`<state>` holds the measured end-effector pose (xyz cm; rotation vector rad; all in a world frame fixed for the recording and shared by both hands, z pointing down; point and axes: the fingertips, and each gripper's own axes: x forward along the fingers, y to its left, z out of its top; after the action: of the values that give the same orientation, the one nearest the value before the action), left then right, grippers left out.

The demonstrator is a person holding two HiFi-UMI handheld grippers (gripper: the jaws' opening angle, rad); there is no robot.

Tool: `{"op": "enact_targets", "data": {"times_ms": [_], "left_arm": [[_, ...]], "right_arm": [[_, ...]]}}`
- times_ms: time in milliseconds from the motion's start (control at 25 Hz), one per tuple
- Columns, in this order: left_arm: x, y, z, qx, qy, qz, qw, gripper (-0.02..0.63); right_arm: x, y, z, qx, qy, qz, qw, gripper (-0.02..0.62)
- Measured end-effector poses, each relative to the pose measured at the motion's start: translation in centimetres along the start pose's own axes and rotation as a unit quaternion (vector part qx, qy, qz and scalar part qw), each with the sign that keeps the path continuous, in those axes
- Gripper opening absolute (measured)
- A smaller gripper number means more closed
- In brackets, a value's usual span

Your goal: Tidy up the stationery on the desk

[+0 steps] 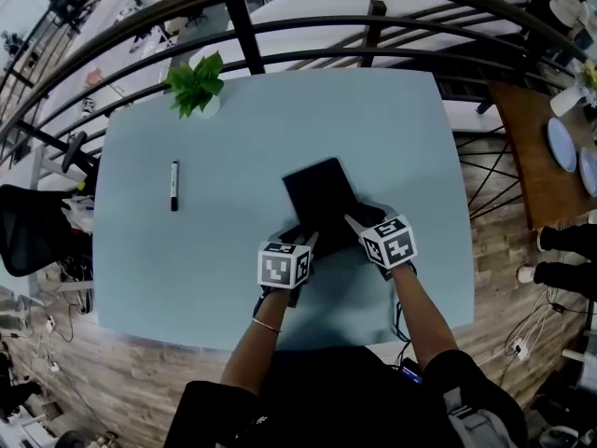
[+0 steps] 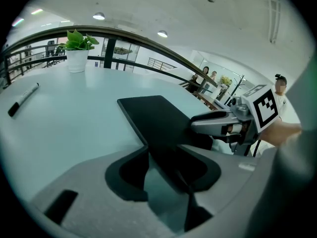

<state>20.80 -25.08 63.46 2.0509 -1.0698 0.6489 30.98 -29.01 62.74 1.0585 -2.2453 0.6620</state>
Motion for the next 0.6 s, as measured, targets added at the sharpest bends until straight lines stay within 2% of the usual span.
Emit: {"op": "enact_targets", "data": {"times_ms": [600], "left_arm": [[-3.3,2.1,-2.1,0.036,0.016,-0.025,0.9989,0.161]], "right_arm": [[-0.2,4.8,-1.2,0.026,0.007,-0.036,0.999,0.172]]}}
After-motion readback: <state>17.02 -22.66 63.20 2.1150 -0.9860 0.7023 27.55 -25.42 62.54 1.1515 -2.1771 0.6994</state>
